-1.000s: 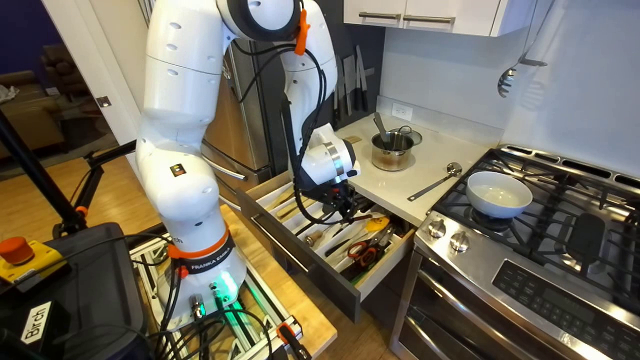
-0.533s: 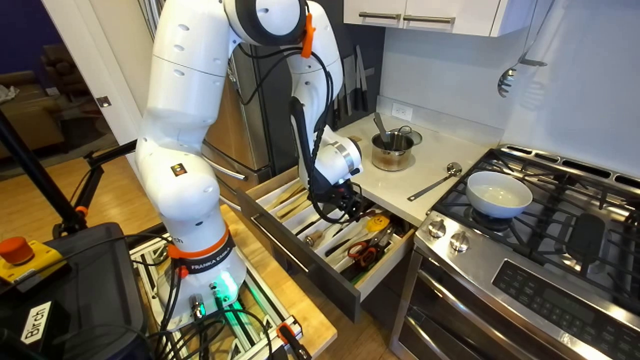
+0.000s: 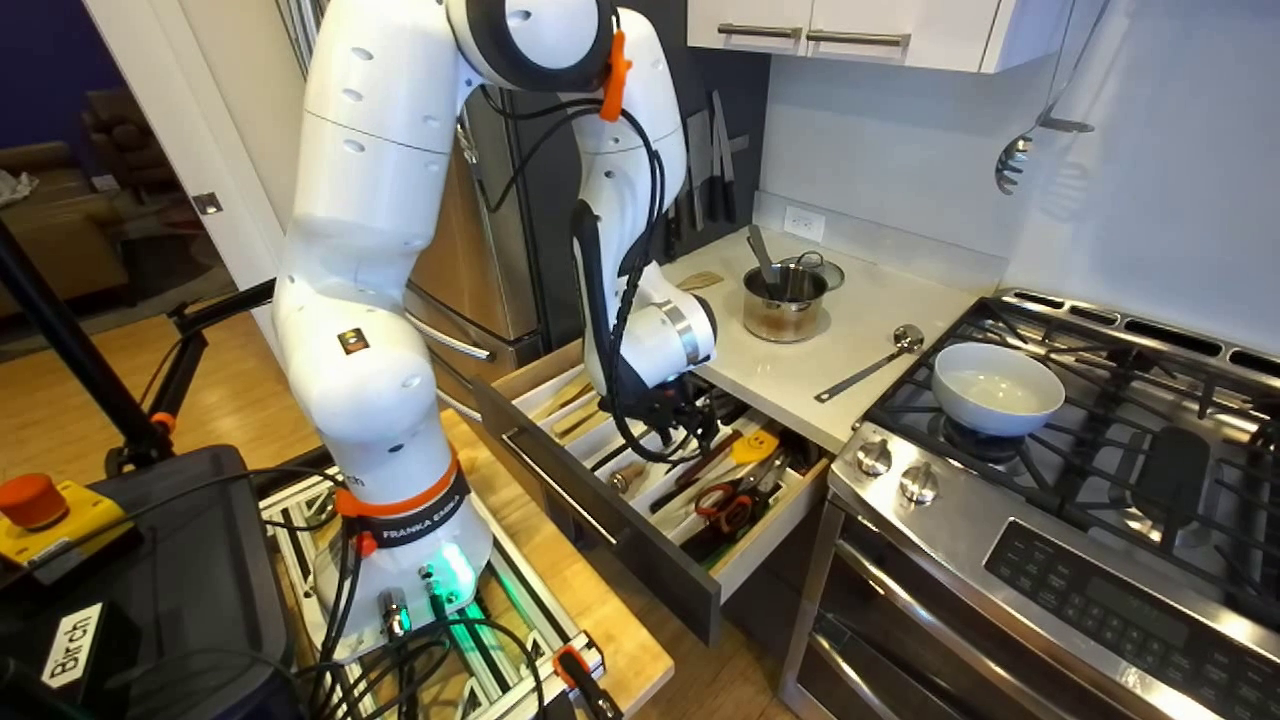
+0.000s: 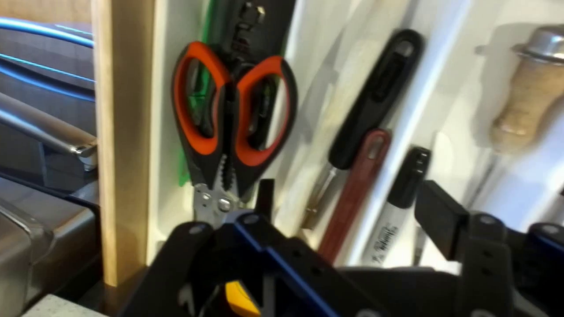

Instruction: Put the stirring spoon into the drawer

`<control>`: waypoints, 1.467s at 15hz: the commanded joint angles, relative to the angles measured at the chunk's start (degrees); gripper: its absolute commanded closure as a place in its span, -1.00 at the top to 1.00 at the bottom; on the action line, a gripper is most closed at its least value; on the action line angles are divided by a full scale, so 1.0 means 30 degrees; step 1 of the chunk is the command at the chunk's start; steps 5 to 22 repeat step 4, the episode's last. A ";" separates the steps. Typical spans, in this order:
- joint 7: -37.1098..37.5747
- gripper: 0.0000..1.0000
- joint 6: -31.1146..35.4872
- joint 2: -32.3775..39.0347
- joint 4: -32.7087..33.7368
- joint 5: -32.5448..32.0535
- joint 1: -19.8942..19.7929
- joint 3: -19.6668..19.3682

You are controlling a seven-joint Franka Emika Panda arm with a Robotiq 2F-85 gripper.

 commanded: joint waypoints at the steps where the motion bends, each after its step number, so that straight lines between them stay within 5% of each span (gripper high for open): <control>1: -0.2565 1.00 0.3791 -0.3551 -0.2989 0.0258 -0.0838 -0.0051; 2: -0.3023 1.00 0.5089 -0.4049 -0.3486 -0.0059 -0.0965 -0.0142; 3: -0.1750 1.00 0.3765 -0.1943 -0.1611 -0.0008 -0.0498 -0.0021; 22: -0.2167 1.00 0.4530 -0.2664 -0.2209 -0.0014 -0.0611 -0.0034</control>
